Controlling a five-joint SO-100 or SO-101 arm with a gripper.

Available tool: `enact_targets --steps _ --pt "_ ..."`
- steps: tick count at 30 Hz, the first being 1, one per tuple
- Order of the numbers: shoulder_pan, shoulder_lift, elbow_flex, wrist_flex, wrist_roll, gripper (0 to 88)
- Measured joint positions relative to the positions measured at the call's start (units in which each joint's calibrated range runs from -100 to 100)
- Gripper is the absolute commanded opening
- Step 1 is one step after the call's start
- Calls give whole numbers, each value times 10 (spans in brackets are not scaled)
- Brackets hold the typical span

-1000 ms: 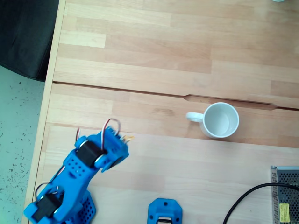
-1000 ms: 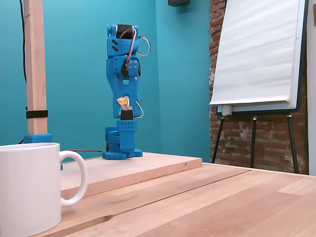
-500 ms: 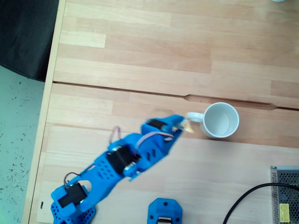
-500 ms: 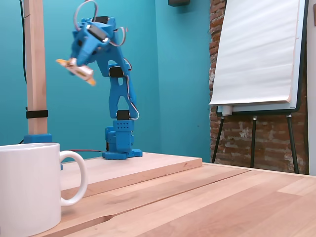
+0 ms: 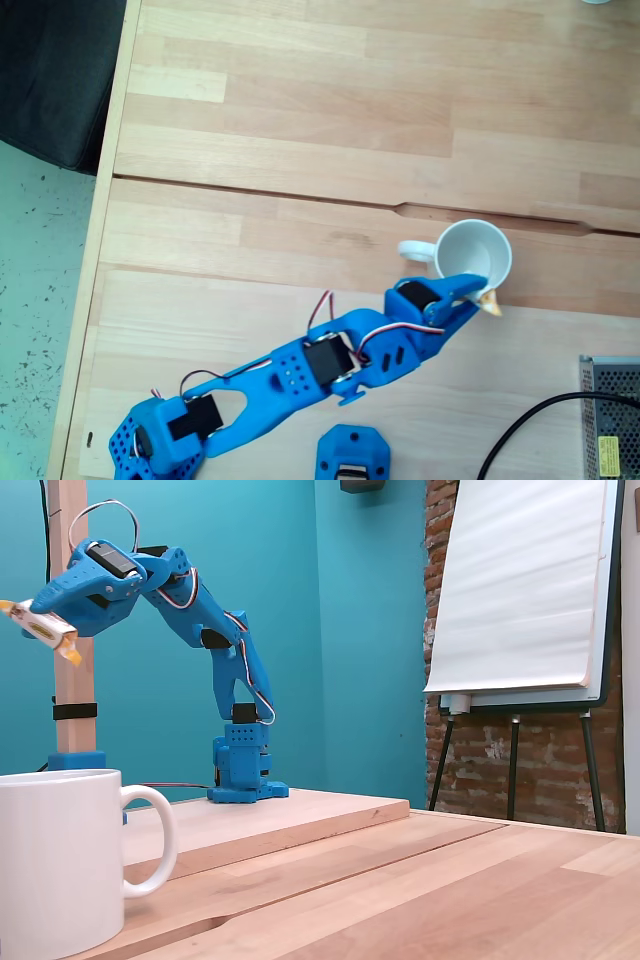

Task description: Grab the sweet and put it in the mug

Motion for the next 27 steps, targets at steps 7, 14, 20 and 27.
enact_targets --steps 7,14,20,27 --pt "0 73 0 -89 -26 0" --pt "0 93 0 -138 -32 0" --pt "0 104 0 -145 -29 0" --pt "0 131 0 -151 -22 29"
